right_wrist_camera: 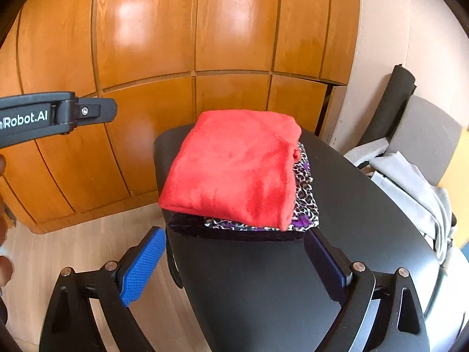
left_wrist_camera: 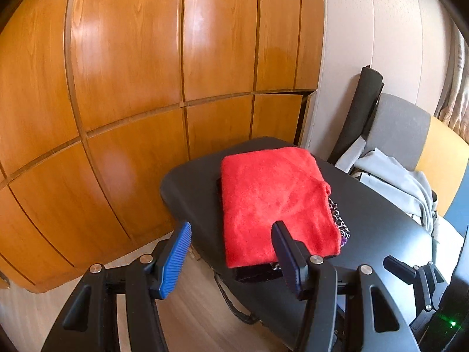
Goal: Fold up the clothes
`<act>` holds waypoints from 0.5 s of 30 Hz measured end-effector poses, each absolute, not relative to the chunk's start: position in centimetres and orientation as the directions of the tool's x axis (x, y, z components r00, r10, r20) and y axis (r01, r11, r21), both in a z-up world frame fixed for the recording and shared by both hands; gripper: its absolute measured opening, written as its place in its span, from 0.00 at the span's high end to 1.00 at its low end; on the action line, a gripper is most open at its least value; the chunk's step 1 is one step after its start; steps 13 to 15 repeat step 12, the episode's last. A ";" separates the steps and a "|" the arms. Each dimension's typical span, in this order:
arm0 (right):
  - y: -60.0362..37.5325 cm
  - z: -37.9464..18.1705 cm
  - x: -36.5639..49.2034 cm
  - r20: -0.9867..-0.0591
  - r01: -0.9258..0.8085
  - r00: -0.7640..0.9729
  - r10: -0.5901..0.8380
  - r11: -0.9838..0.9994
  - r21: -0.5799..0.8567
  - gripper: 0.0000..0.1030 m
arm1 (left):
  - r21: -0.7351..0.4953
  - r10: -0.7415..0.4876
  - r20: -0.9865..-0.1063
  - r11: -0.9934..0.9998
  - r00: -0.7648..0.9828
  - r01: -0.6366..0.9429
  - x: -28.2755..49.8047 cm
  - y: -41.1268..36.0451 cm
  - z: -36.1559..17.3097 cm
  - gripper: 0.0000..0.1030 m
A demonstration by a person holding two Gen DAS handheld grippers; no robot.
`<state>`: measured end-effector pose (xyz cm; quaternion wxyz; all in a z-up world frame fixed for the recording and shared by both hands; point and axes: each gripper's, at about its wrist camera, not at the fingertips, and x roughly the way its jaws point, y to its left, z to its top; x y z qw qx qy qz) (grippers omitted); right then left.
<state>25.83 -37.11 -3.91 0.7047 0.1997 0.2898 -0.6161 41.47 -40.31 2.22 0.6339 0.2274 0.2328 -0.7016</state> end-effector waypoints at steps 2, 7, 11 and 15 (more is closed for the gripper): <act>-36.8 -4.0 25.8 -0.657 0.984 0.069 -0.750 0.159 -0.079 0.06 | -0.029 -0.789 -0.609 -0.086 -0.086 0.996 41.5 -40.3 2.2 0.43; -36.3 -4.6 25.7 -0.669 0.984 0.064 -0.740 0.157 -0.080 0.06 | -0.012 -0.799 -0.597 -0.079 -0.071 0.997 41.2 -39.7 2.2 0.43; -36.0 -5.1 25.6 -0.678 0.985 0.058 -0.733 0.152 -0.080 0.06 | -0.009 -0.808 -0.584 -0.089 -0.077 0.996 41.2 -39.3 2.3 0.43; -35.9 -5.2 25.5 -0.680 0.986 0.058 -0.731 0.149 -0.077 0.06 | -0.008 -0.809 -0.582 -0.094 -0.081 0.996 41.1 -39.2 2.4 0.43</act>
